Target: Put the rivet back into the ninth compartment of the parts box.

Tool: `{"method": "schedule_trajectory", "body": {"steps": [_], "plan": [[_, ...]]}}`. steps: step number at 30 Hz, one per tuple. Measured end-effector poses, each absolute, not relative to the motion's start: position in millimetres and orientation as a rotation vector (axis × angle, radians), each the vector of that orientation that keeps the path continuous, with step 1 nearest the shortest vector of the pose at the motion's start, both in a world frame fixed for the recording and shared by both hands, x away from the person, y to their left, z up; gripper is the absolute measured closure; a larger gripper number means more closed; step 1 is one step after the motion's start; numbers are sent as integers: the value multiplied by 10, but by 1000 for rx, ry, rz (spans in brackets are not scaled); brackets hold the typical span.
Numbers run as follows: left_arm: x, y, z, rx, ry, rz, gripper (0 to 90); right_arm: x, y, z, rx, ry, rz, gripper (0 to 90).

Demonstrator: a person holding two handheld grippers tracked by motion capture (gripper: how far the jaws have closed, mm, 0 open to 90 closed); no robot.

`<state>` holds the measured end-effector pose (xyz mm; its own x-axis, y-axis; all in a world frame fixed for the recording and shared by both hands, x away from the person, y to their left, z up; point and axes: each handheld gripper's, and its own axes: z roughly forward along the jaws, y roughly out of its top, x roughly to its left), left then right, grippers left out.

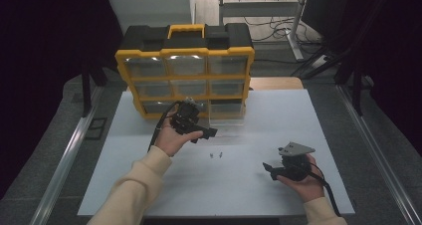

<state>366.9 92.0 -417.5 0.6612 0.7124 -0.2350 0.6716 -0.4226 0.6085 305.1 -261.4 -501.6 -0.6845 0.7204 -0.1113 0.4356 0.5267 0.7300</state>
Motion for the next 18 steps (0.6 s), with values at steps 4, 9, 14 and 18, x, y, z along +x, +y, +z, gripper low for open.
{"method": "schedule_trajectory", "body": {"steps": [4, 9, 14, 18], "plan": [[3600, 954, -4244, 2186, 1066, 58, 141, 3046, -2610, -5015, 948, 2369, 969, 210], [3548, 989, -4306, 2190, 1070, 47, 149, 3048, -2606, -5018, 947, 2371, 966, 211], [3485, 1013, -4390, 2199, 1073, 31, 158, 3047, -2607, -5018, 947, 2371, 966, 211], [3441, 1009, -4454, 2206, 1086, 19, 169, 3048, -2605, -5020, 948, 2372, 965, 211]]}}
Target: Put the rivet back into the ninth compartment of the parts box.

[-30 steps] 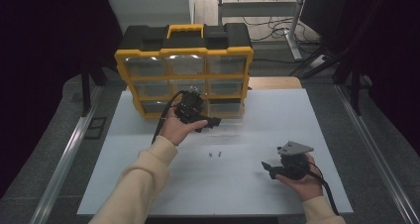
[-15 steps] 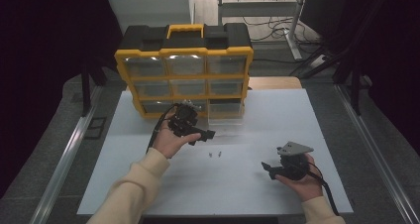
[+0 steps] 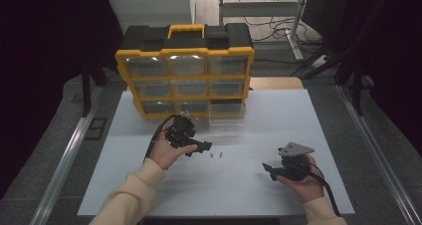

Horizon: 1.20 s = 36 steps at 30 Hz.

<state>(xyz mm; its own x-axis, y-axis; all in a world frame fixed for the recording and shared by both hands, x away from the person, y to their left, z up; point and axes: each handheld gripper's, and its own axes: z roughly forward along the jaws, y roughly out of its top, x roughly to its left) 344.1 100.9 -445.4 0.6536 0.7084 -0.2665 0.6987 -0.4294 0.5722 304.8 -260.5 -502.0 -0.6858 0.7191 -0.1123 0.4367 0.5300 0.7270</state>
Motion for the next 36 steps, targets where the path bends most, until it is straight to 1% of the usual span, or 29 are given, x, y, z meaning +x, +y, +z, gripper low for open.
{"method": "schedule_trajectory", "body": {"steps": [18, 36], "plan": [[3345, 866, -4695, 2275, 1071, -40, 214, 3046, -2600, -5025, 941, 2373, 959, 211], [3382, 769, -4849, 2328, 1078, -62, 221, 3048, -2597, -5030, 943, 2375, 956, 211]]}}
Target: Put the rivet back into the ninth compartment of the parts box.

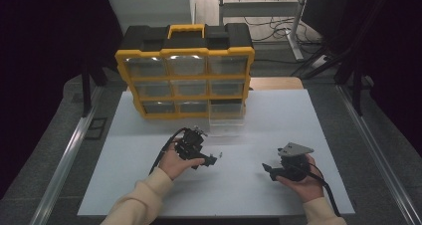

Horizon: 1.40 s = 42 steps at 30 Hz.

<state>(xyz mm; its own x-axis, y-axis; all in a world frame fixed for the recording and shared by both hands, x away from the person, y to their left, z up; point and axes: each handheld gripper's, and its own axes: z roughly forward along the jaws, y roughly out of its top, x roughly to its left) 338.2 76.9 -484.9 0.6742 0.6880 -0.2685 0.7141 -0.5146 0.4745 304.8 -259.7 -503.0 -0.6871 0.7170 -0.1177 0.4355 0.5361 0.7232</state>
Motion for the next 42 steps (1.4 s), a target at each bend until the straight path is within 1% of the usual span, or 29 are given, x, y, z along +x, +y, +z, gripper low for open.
{"method": "schedule_trajectory", "body": {"steps": [9, 19, 36, 42], "plan": [[3403, 735, -4933, 2367, 1086, -49, 236, 3049, -2594, -5034, 944, 2378, 955, 211], [3428, 721, -4997, 2384, 1099, -49, 313, 3050, -2595, -5036, 944, 2378, 953, 211], [3470, 720, -5058, 2396, 1116, -23, 333, 3047, -2593, -5035, 944, 2378, 951, 211], [3487, 735, -5066, 2395, 1114, -6, 356, 3048, -2594, -5035, 943, 2378, 950, 211]]}}
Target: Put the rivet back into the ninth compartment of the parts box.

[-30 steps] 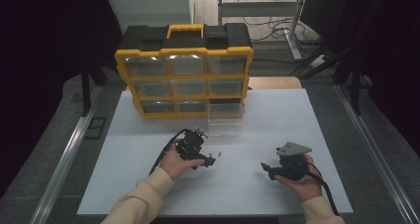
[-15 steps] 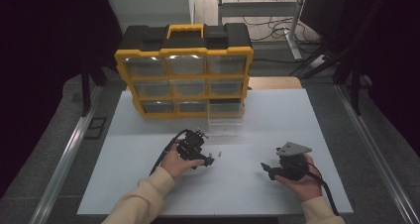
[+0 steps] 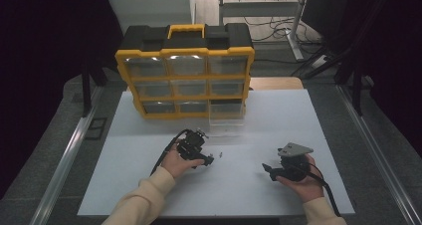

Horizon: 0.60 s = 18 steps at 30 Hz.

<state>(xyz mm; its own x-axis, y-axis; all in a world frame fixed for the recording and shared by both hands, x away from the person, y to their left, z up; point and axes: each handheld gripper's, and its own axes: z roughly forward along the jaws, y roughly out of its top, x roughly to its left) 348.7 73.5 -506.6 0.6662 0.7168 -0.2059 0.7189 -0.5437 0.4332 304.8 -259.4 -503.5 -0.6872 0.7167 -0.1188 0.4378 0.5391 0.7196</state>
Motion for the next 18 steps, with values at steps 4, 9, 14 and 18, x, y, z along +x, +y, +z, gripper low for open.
{"method": "schedule_trajectory", "body": {"steps": [4, 9, 14, 18], "plan": [[3499, 728, -5084, 2402, 1117, 2, 375, 3050, -2595, -5037, 943, 2378, 947, 211], [3495, 694, -5100, 2412, 1095, 13, 391, 3052, -2596, -5038, 942, 2379, 946, 211], [3501, 651, -5121, 2445, 1071, 36, 405, 3051, -2594, -5039, 942, 2380, 943, 211], [3510, 607, -5117, 2460, 1052, 50, 412, 3052, -2595, -5040, 942, 2381, 943, 211]]}}
